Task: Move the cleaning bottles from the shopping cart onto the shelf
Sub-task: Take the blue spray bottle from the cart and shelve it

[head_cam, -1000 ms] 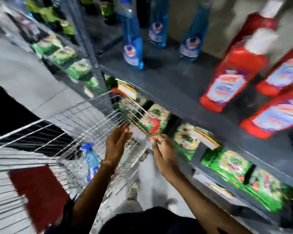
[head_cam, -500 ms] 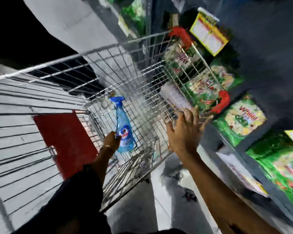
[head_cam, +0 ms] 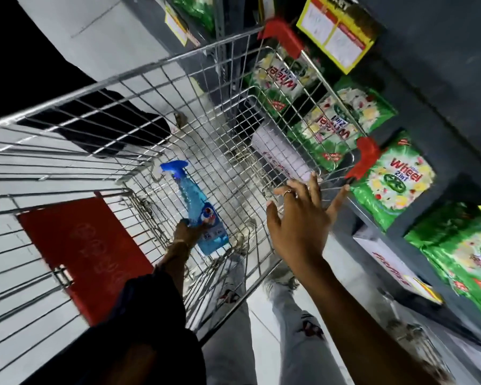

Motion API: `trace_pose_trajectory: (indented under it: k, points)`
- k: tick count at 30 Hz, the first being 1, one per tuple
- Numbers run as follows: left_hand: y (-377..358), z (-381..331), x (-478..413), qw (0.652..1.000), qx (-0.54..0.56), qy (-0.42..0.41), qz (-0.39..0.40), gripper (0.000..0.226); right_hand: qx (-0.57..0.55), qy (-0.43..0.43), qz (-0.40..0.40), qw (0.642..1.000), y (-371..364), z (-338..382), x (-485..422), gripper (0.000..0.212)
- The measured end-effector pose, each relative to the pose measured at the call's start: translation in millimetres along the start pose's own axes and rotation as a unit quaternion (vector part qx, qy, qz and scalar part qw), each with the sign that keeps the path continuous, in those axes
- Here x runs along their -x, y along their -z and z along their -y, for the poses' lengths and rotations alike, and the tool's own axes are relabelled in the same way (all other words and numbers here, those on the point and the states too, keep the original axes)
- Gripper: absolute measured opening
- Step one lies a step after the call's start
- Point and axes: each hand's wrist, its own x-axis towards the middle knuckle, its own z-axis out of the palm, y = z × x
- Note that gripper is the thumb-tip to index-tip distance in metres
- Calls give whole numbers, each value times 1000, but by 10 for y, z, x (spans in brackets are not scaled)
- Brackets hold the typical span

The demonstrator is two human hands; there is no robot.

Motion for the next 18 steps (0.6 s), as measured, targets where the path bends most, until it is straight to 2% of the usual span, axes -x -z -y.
trace_pose_trajectory:
  k: [3, 5, 9, 11, 12, 15, 16, 18]
  points:
    - [13, -181, 310, 998, 33, -42, 42, 58, -32, 8, -14, 999, 22, -12, 23, 21]
    - [48, -294, 566, 991, 67, -94, 70, 51, -61, 19, -4, 998, 18, -31, 30, 21]
    - [210, -632, 1229, 961, 110, -236, 97, 31, -237, 19, 59, 970, 239, -167, 27, 25]
    - [309, -886, 1617, 934, 116, -318, 113, 28, -348, 25, 73, 934, 493, -287, 29, 29]
    - [351, -1013, 1822, 919, 121, -354, 124, 29, -418, 23, 107, 902, 651, -352, 50, 36]
    - [397, -1408, 2443, 872, 112, -442, 179, 36, -591, 23, 235, 771, 1157, -532, 243, 44]
    - [375, -1527, 2614, 858, 105, -461, 200, 39, -607, 41, 246, 755, 1292, -578, 320, 45]
    - [284, -1762, 2898, 831, 76, -499, 233, 52, -628, 51, 218, 745, 1509, -698, 455, 56]
